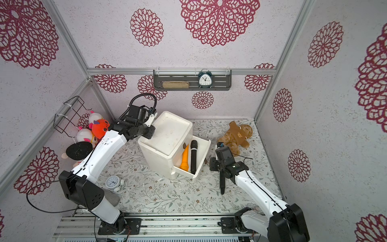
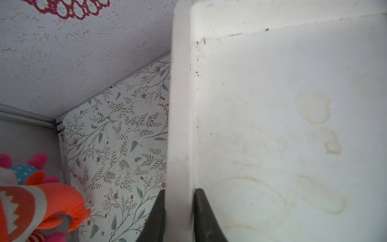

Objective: Take the microphone out of the drawer
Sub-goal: Open the drawer in the storage box, then pick up the microphone from the drawer.

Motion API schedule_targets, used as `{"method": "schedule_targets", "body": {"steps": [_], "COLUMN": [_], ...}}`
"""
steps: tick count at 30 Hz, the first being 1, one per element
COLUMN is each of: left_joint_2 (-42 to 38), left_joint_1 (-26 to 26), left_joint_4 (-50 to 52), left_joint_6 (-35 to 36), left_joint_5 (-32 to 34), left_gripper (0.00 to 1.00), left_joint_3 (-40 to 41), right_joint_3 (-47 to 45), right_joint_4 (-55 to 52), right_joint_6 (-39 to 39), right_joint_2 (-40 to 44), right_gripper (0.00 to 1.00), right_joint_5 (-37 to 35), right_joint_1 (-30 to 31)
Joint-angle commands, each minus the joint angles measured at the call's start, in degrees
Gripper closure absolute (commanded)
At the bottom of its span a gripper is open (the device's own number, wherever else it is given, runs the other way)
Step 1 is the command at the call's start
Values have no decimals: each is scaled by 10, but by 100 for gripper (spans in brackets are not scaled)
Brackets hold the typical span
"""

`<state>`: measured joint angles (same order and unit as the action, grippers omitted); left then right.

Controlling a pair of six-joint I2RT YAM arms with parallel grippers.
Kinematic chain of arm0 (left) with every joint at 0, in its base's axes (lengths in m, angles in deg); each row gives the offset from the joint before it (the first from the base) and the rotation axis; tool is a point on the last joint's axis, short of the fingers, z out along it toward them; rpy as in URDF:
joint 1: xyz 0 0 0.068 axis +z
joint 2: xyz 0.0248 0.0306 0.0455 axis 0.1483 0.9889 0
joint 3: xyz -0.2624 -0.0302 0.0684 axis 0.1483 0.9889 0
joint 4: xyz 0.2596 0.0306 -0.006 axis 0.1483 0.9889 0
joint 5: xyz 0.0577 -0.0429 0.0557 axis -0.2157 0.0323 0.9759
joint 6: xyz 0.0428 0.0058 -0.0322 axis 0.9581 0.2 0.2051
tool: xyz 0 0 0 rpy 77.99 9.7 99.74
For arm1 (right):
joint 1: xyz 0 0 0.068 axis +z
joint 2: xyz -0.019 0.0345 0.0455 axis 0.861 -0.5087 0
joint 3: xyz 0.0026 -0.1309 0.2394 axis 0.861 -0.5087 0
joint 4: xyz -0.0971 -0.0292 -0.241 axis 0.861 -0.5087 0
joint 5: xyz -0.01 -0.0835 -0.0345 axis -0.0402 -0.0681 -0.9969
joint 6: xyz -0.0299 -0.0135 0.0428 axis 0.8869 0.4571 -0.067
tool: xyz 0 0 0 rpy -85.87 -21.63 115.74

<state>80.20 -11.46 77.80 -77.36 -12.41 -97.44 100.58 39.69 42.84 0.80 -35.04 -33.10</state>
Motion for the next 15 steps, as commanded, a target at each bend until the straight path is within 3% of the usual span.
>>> {"method": "schedule_targets", "body": {"steps": [1, 15], "left_joint_2": [33, 31], "left_joint_1": [3, 5], "left_joint_4": [38, 36], "left_joint_6": [28, 28], "left_joint_5": [60, 51], "left_gripper": [99, 99], "left_joint_3": [19, 19], "right_joint_3": [45, 252], "right_joint_4": [-40, -97], "right_joint_6": [26, 89], "right_joint_2": [20, -112], "right_gripper": [41, 14], "right_joint_5": [-28, 39], "right_joint_1": [-2, 0]}}
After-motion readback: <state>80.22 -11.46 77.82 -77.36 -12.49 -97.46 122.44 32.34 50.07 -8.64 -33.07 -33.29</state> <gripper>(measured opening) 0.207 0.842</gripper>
